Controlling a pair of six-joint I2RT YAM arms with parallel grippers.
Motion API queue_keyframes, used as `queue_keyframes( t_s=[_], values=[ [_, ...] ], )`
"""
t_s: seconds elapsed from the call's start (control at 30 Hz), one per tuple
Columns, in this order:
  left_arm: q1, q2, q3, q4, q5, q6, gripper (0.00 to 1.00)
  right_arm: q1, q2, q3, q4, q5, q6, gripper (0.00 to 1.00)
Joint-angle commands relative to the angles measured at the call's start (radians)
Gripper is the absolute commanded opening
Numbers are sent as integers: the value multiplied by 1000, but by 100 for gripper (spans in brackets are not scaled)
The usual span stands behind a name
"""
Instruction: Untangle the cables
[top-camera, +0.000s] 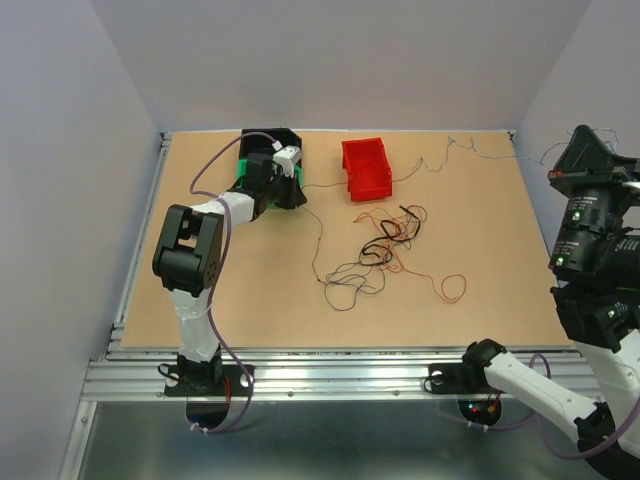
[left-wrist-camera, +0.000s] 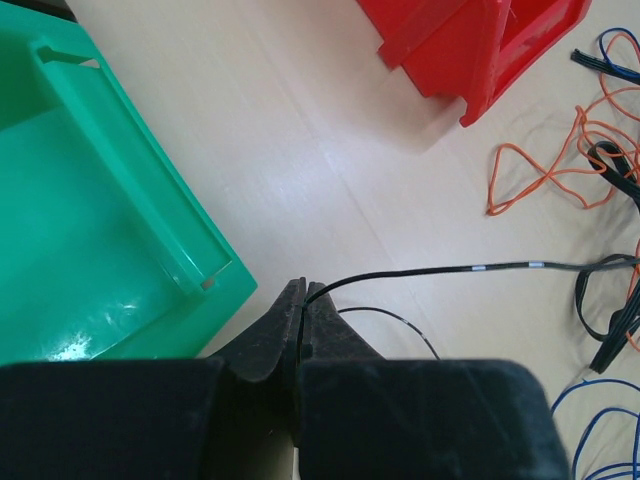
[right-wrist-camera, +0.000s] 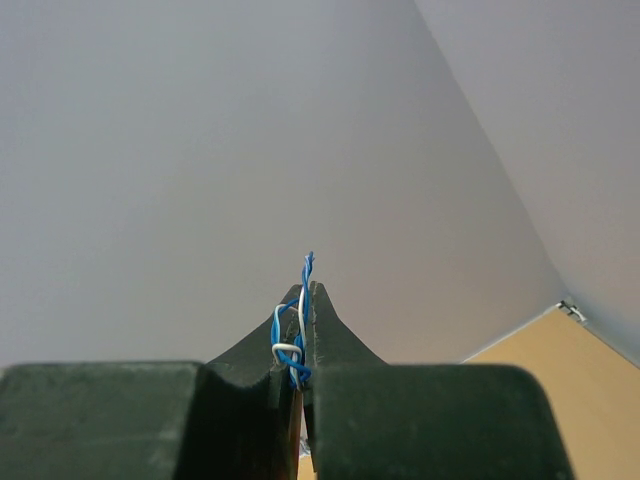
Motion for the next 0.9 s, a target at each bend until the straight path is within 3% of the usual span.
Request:
queue_keyframes(
  t_s=[0.0, 0.37, 0.53, 0.73, 0.87],
  values=[
    [-1, 12, 68, -8, -13, 12, 0, -3, -73, -18, 11, 27, -16, 0],
    [1, 18, 74, -16, -65, 27, 0, -3, -196, -15, -35, 48, -29, 1],
    [-13, -3, 54, 9, 7, 44, 0, -2, -219, -41, -52, -5, -10, 1],
    [-54, -109, 16, -13, 93, 156, 0, -3, -57, -20, -55, -10, -26, 1],
    [-54, -156, 58, -134, 142, 243, 0, -3, 90, 8, -54, -34, -26, 1]
  ],
)
